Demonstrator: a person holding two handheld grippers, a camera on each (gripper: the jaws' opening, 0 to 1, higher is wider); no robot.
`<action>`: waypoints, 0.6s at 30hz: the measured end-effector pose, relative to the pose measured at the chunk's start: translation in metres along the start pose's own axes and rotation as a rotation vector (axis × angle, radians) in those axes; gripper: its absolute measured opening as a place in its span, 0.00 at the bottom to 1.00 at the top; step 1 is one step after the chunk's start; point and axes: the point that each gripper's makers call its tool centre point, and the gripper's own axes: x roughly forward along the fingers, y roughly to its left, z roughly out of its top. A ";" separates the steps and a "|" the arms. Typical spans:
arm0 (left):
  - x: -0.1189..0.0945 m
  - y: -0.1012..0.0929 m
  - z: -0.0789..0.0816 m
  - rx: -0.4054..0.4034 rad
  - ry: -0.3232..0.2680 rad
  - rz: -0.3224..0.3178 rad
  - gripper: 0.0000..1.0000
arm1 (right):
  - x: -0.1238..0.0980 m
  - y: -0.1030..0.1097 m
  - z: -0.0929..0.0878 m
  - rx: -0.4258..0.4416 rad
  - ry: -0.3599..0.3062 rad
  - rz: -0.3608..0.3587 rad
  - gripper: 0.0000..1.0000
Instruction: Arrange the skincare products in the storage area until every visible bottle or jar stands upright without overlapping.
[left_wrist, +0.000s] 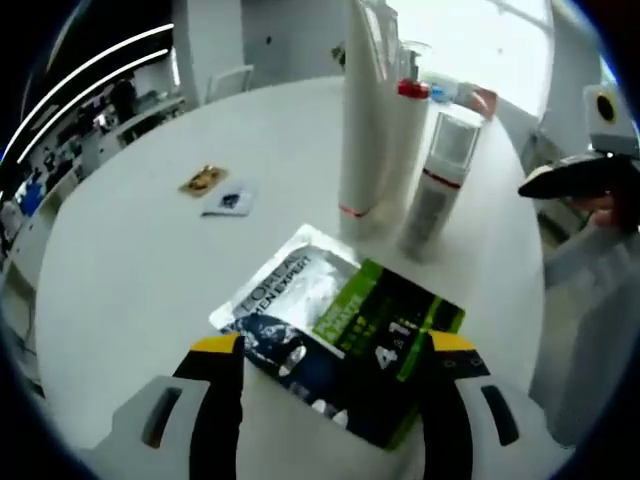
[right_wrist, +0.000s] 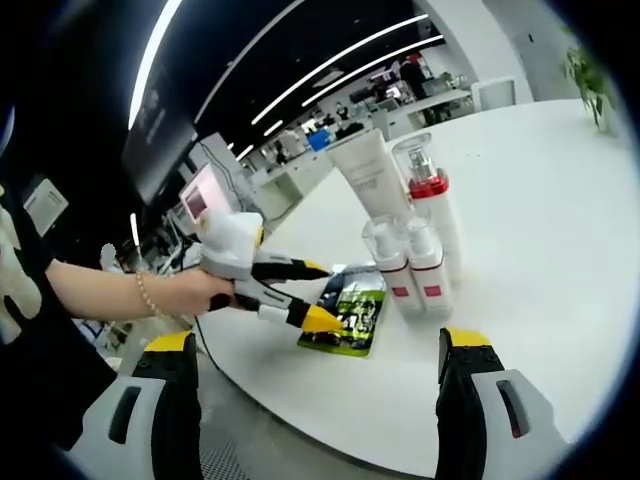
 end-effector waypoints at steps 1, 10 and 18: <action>-0.002 0.000 0.000 -0.001 -0.002 0.002 0.73 | 0.001 0.000 -0.001 -0.002 0.003 0.001 1.00; -0.026 0.010 -0.023 -0.091 0.023 0.057 0.78 | 0.004 -0.001 -0.005 -0.020 0.026 0.008 1.00; -0.049 0.012 -0.046 -0.191 0.014 0.108 0.83 | 0.005 -0.002 -0.008 -0.044 0.052 0.014 1.00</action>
